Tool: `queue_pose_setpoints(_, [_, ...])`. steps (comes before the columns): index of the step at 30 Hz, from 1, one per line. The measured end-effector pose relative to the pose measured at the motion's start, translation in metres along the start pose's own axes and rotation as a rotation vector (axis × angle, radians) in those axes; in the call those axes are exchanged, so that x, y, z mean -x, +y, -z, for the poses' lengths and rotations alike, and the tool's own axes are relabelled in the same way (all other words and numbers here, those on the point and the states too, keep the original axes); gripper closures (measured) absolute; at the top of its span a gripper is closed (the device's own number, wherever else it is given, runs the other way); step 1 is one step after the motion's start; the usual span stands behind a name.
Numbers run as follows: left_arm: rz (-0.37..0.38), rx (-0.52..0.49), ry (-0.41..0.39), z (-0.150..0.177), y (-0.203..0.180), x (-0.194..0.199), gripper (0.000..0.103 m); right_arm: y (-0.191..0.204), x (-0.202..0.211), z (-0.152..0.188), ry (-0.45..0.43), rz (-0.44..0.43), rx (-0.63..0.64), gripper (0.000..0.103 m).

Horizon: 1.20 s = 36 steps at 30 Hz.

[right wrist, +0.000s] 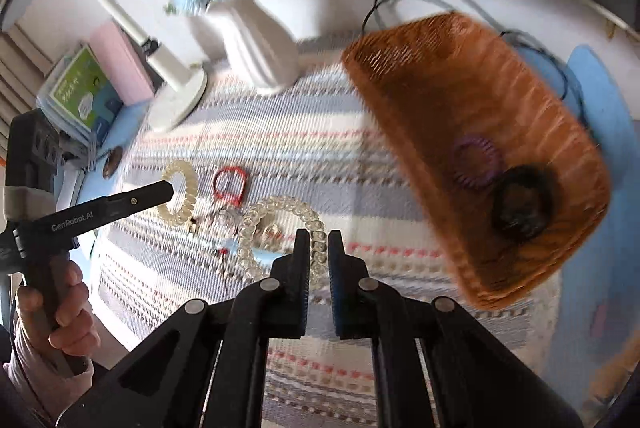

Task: Organize jewelry
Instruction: 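Carry both bracelets into the wicker basket and open both tools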

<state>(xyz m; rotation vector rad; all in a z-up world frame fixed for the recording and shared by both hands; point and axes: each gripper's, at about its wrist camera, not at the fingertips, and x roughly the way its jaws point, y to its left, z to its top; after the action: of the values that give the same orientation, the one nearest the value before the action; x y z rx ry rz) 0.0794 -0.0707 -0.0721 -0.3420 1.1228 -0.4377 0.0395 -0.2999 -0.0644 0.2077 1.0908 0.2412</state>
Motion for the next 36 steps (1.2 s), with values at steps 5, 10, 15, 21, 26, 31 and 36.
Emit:
queue_pose_setpoints(5, [0.050,-0.114,-0.028,-0.023,-0.054,-0.005,0.092,-0.032,0.033,-0.023,-0.086,0.067,-0.008,0.093])
queue_pose_setpoints(10, [0.091,-0.216,-0.017,-0.050,-0.109,-0.038,0.092,-0.092,0.037,-0.054,-0.122,0.200,-0.059,0.093])
queue_pose_setpoints(15, [0.101,-0.299,0.066,-0.061,-0.152,-0.098,0.092,-0.153,0.001,-0.081,-0.054,0.232,-0.168,0.093])
queue_pose_setpoints(21, [0.029,-0.359,0.166,-0.056,-0.177,-0.161,0.092,-0.184,-0.034,-0.087,0.026,0.246,-0.235,0.093])
queue_pose_setpoints(26, [-0.017,-0.399,0.194,-0.048,-0.187,-0.181,0.092,-0.192,-0.046,-0.086,0.063,0.230,-0.255,0.093])
queue_pose_setpoints(31, [-0.016,-0.400,0.209,-0.046,-0.186,-0.189,0.093,-0.189,-0.051,-0.081,0.082,0.228,-0.247,0.093])
queue_pose_setpoints(36, [0.060,-0.346,0.219,-0.048,-0.173,-0.172,0.076,-0.192,-0.043,-0.077,0.081,0.167,-0.281,0.092])
